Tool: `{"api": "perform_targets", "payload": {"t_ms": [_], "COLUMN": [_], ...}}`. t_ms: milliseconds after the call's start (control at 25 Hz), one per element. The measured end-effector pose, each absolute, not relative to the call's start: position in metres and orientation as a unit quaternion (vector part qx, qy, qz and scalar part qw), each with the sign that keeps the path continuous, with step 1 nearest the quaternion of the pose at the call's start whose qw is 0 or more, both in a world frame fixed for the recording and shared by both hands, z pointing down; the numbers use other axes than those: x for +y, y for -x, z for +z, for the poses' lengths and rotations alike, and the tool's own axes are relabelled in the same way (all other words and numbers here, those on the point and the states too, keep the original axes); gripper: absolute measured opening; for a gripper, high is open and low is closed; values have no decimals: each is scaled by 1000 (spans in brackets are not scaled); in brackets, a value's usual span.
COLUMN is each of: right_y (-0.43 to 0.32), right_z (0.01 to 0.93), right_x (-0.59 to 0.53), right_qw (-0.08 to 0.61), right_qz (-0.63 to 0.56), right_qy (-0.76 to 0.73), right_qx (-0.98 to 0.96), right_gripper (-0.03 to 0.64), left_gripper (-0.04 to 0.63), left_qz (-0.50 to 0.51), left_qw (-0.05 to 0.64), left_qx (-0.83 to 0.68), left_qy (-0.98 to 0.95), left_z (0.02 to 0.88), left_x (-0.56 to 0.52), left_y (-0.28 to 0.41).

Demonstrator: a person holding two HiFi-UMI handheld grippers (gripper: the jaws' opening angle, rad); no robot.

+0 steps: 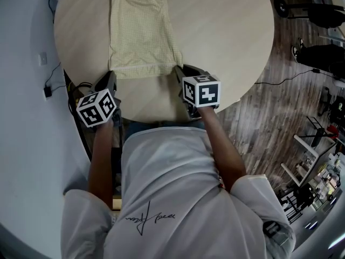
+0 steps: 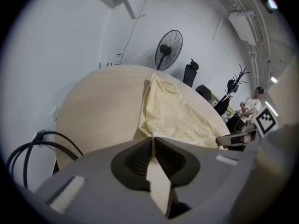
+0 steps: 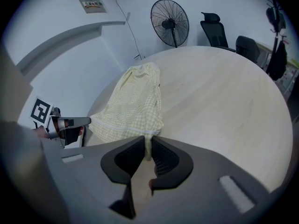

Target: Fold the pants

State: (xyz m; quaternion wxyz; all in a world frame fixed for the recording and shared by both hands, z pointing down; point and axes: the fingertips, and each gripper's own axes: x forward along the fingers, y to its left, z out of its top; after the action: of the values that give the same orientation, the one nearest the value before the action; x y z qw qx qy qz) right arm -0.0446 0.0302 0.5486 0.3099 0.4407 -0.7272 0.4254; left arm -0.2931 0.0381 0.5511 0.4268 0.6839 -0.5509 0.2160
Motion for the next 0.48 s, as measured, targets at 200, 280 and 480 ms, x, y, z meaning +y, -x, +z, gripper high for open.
{"api": "perform_targets", "payload": {"t_ms": [200, 280, 480], "right_y": [44, 44, 45], "right_z": [534, 526, 506], "right_x": [28, 25, 16], "right_qw": [292, 279, 246], "right_qz": [443, 454, 477], "right_qy": [-428, -421, -405], "right_qx": [-732, -734, -740], "right_gripper": [40, 40, 40], "left_gripper": [77, 77, 77], "left_qz": [193, 184, 160], "left_qw": [440, 444, 453], "left_qx": [-544, -541, -536], "left_qy": [-688, -691, -694], "left_z": [540, 534, 521], "left_x": [33, 31, 21], "left_y": [294, 295, 299]}}
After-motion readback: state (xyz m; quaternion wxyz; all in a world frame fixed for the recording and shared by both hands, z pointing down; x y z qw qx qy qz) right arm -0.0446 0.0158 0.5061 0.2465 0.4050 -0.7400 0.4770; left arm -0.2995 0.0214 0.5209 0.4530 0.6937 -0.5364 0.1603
